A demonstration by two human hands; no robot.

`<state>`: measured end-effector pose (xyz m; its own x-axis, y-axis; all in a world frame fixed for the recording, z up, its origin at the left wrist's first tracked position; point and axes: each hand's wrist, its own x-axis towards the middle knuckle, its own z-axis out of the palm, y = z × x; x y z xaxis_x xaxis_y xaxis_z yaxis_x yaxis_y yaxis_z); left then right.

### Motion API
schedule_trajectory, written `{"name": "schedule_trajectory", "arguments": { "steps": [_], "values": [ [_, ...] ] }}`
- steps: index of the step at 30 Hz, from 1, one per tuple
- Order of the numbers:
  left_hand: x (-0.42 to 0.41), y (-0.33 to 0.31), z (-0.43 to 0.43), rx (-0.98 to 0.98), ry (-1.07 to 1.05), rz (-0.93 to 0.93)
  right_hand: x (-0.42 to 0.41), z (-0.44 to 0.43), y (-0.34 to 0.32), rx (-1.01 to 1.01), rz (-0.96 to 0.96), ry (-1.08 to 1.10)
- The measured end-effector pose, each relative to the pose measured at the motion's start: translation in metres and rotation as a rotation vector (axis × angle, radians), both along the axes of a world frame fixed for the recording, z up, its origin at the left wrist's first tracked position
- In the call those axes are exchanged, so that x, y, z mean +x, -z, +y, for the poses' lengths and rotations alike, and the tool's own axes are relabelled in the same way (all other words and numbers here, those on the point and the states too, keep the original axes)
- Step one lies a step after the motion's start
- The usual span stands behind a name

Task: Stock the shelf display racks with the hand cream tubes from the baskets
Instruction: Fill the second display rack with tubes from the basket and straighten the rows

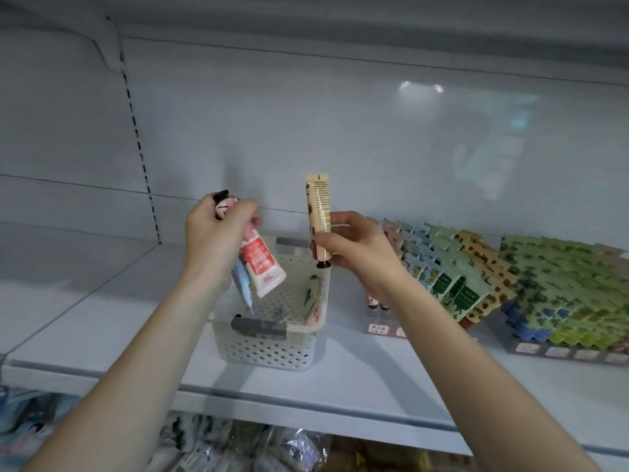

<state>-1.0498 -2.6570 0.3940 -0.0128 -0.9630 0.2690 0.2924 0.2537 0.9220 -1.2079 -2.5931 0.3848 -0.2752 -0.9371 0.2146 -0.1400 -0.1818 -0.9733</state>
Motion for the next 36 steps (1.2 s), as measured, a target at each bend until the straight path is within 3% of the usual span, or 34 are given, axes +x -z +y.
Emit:
{"name": "schedule_trajectory", "arguments": {
  "steps": [6, 9, 13, 18, 20, 24, 31, 36],
  "values": [
    [0.001, -0.009, 0.051, 0.038, 0.254, -0.048, 0.001, 0.054, 0.004, 0.015, -0.392, -0.266],
    [-0.002, -0.007, 0.073, 0.031, 0.377, -0.043, 0.005, 0.076, 0.013, 0.066, -0.386, -0.372],
    [-0.009, 0.004, 0.093, -0.034, 0.388, -0.160, 0.004, 0.103, 0.026, 0.080, -0.293, -0.398],
    [-0.026, 0.023, 0.114, -0.198, 0.412, -0.354, -0.005, 0.128, 0.046, 0.015, 0.192, -0.109],
    [-0.039, 0.033, 0.120, -0.230, 0.442, -0.421, -0.013, 0.136, 0.054, -0.029, 0.295, -0.037],
    [-0.066, 0.049, 0.130, -0.153, 0.446, -0.443, -0.038, 0.152, 0.068, -0.021, 0.349, 0.099],
    [-0.089, 0.069, 0.141, 0.007, 0.393, -0.512, -0.129, 0.175, 0.087, 0.038, 0.277, 0.686],
    [-0.099, 0.078, 0.133, 0.152, 0.417, -0.488, -0.179, 0.165, 0.099, 0.108, 0.306, 0.897]
  ]
}}
